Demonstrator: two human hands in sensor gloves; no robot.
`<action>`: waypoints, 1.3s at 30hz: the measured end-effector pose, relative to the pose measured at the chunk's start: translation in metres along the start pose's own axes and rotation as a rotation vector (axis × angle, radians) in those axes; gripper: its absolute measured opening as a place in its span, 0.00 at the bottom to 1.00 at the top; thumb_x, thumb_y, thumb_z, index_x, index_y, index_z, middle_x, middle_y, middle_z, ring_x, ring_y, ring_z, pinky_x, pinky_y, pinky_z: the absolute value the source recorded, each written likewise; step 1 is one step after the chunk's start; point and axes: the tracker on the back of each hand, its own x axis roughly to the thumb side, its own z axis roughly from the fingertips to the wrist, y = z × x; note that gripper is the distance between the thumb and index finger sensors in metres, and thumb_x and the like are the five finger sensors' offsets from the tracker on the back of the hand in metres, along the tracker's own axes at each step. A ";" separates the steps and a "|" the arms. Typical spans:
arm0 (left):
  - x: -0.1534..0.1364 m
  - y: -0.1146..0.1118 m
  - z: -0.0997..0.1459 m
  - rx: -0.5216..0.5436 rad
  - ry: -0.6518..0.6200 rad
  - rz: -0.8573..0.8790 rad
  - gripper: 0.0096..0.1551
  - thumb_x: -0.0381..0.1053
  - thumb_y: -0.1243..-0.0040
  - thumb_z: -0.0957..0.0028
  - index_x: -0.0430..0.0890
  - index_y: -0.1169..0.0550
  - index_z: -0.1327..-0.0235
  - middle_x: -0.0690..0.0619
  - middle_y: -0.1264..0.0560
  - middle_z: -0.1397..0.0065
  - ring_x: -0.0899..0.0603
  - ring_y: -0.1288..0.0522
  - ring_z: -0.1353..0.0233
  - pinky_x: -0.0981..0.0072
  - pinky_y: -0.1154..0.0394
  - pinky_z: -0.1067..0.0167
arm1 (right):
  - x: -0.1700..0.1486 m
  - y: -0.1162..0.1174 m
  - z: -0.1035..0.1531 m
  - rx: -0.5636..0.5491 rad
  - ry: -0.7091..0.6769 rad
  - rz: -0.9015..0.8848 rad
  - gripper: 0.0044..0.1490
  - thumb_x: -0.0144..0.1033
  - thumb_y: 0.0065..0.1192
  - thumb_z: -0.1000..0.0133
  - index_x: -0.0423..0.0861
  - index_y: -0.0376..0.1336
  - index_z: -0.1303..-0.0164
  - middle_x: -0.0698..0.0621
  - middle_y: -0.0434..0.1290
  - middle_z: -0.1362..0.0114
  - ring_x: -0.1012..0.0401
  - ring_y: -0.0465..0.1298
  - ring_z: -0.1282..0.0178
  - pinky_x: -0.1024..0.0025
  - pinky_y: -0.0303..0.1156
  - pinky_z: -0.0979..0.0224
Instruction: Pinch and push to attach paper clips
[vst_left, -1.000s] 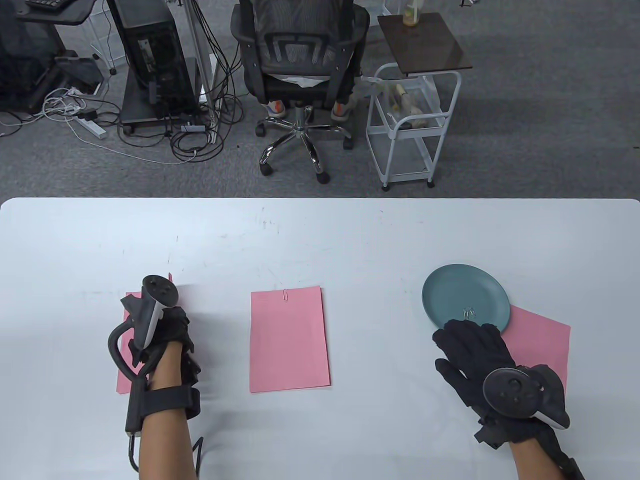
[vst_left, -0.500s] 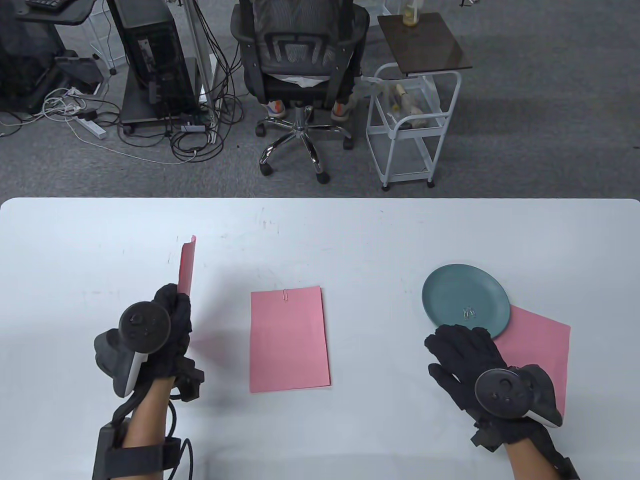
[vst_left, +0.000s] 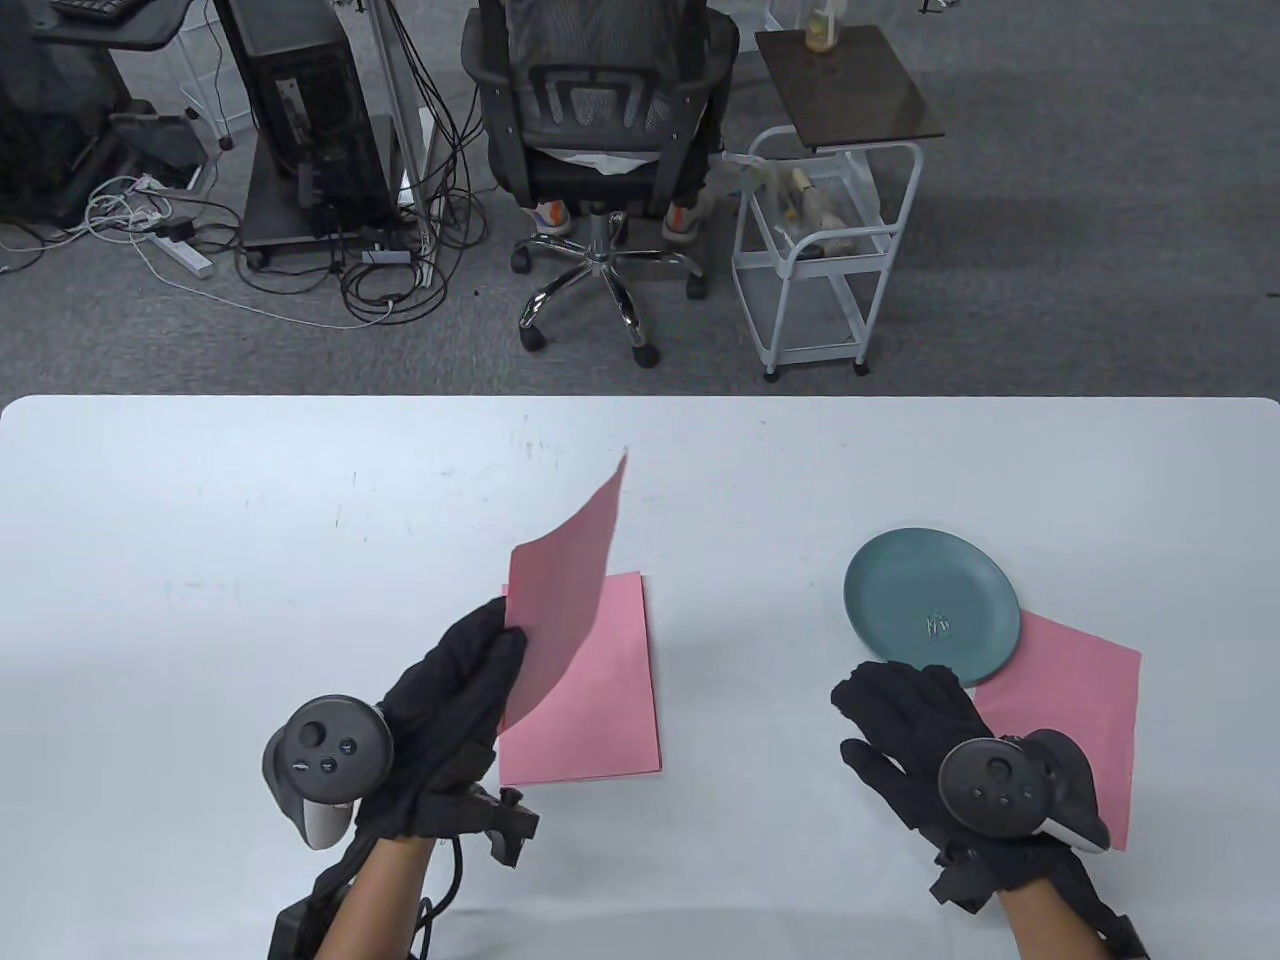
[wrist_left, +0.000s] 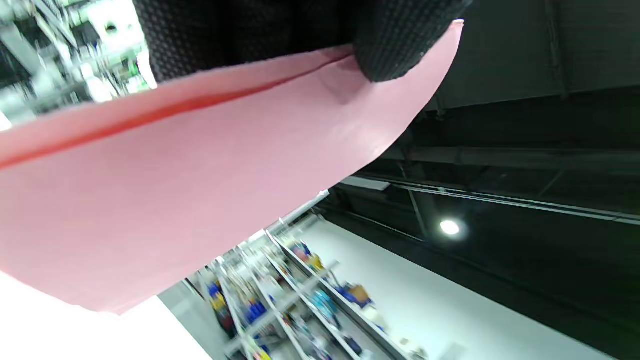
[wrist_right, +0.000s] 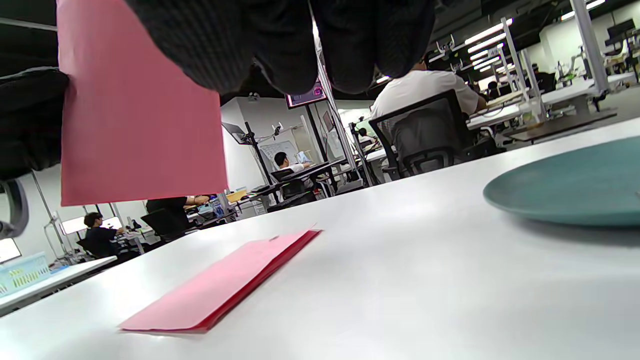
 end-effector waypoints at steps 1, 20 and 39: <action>-0.001 -0.006 0.000 -0.036 -0.013 0.035 0.21 0.51 0.40 0.32 0.48 0.23 0.28 0.46 0.20 0.28 0.41 0.17 0.33 0.48 0.21 0.35 | -0.001 0.001 0.000 0.003 0.000 -0.026 0.37 0.49 0.57 0.35 0.47 0.58 0.16 0.41 0.60 0.14 0.43 0.58 0.16 0.43 0.44 0.17; -0.034 -0.095 0.021 -0.449 -0.041 0.426 0.21 0.50 0.41 0.32 0.51 0.24 0.28 0.48 0.22 0.25 0.40 0.20 0.28 0.44 0.25 0.31 | -0.024 0.031 -0.012 0.053 -0.019 -0.967 0.47 0.42 0.70 0.39 0.46 0.50 0.14 0.40 0.58 0.14 0.42 0.59 0.16 0.40 0.49 0.19; -0.049 -0.118 0.034 -0.581 0.005 0.261 0.30 0.50 0.37 0.33 0.46 0.32 0.19 0.44 0.29 0.19 0.37 0.28 0.21 0.36 0.36 0.24 | -0.028 0.044 -0.014 0.035 -0.010 -1.025 0.23 0.36 0.69 0.39 0.49 0.69 0.33 0.49 0.77 0.30 0.50 0.76 0.30 0.43 0.61 0.23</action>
